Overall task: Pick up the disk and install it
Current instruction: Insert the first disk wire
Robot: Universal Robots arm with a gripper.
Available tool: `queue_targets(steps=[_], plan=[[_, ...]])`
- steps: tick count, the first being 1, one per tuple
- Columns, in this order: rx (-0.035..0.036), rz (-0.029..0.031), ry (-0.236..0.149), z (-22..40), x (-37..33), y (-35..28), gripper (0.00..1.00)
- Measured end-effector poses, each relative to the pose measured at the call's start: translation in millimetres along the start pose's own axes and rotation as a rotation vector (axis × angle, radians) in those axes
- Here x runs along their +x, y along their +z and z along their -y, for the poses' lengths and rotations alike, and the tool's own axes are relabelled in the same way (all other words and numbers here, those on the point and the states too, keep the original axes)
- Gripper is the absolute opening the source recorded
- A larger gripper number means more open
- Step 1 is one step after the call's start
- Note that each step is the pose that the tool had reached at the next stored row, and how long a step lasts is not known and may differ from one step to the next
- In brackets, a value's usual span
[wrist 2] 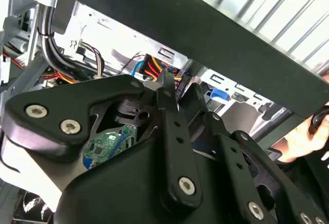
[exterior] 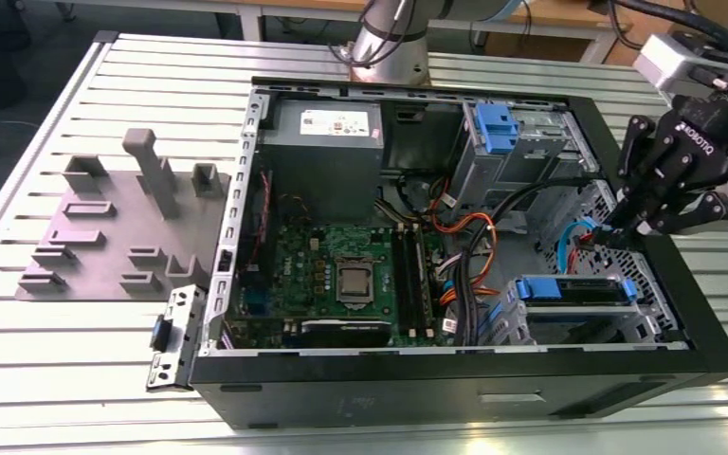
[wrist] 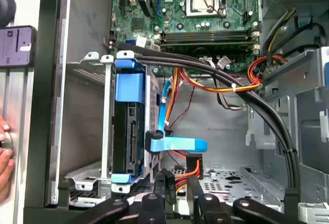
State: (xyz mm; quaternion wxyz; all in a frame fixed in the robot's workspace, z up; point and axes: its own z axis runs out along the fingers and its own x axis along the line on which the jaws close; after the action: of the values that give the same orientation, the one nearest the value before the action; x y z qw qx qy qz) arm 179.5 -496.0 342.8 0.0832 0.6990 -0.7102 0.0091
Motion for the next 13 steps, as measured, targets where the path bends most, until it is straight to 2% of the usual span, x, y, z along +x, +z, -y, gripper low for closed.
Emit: queue_targets(steps=[1,2,3,5,7,9,13], plan=[[0.0001,-0.0006,0.000,-0.4,0.2,-0.9,0.31],[-0.0002,-0.0005,0.000,-0.6,0.3,-2.7,0.31],[-0.0023,0.0013,-0.001,-0.7,0.5,-3.9,0.31],[-0.0048,0.0117,-0.002,-0.9,0.7,-5.0,0.31],[-0.0049,0.0127,-0.002,-0.9,0.6,-5.0,0.31],[-0.0050,0.0256,-0.004,-0.9,0.6,-5.1,0.31],[-0.0050,0.0266,-0.004,-0.9,0.6,-5.1,0.31]])
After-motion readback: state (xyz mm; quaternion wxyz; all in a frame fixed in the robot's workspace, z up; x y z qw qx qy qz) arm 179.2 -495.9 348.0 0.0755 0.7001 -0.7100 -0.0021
